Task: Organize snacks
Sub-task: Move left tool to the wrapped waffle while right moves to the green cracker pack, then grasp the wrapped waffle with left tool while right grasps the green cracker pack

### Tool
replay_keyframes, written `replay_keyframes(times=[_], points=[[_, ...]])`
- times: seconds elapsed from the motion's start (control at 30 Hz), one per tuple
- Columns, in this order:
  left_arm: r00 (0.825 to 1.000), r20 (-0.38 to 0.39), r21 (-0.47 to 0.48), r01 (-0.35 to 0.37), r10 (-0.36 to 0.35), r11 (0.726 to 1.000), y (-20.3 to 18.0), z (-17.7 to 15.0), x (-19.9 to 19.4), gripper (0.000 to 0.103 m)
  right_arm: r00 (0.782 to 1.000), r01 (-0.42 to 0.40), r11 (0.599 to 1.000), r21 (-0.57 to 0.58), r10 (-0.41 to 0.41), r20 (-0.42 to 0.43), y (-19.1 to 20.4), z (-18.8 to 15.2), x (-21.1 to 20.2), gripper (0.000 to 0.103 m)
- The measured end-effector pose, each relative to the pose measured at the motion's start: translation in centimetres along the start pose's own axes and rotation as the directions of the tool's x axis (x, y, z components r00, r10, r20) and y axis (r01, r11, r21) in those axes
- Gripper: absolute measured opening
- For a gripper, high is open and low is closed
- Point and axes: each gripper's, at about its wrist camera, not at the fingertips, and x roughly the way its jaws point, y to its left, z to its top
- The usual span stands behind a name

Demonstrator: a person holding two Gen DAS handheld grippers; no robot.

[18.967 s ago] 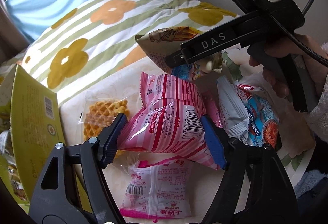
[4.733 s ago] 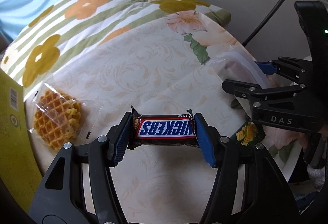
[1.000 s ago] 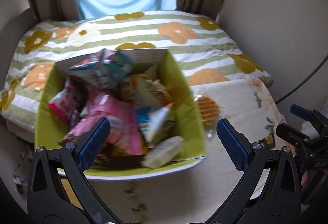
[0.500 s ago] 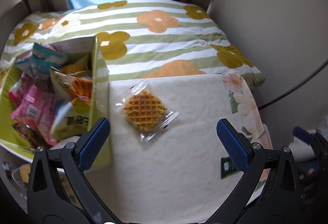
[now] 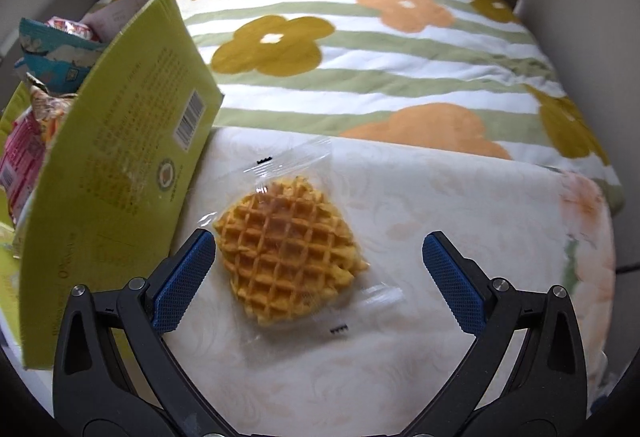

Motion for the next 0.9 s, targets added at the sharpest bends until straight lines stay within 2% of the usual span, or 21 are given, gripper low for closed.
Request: replay_keyframes(times=[0.17,0.27,0.37,0.63,0.8,0.9], points=[[0.997,-0.006,-0.027,-0.078,0.078,0.997,0.1,0.1,1.2,0.103,0.999,-0.014,1.000,0.016,0.014,-0.033,-0.8,0.3,1.6,0.102],[0.988,-0.010,-0.045,-0.157,0.157,0.987,0.6,0.2,1.2,0.103,0.999,-0.015,1.000,0.013,0.015,-0.035,-0.9,0.8,2.0,0.102],[0.982,-0.042,-0.069,-0.186,0.183,0.980,1.1,0.1,2.0,0.103,0.999,-0.014,1.000,0.005,0.015,-0.031,-0.6,1.4,2.2,0.102],[0.988,-0.087,-0.054,-0.130,0.125,0.990,1.1,0.4,4.1,0.103,0.999,-0.005,1.000,-0.021,0.004,-0.048,-0.3,1.2,3.0,0.102],[0.993,-0.087,-0.068,-0.087,0.081,0.994,1.5,0.5,4.6,0.103,0.997,0.027,0.998,-0.059,-0.031,-0.074,0.7,-0.2,3.6,0.102],[0.995,-0.077,-0.053,-0.068,0.064,0.996,1.5,0.4,4.7,0.103,0.996,0.036,0.999,-0.041,-0.039,-0.085,1.1,-1.6,3.8,0.102]])
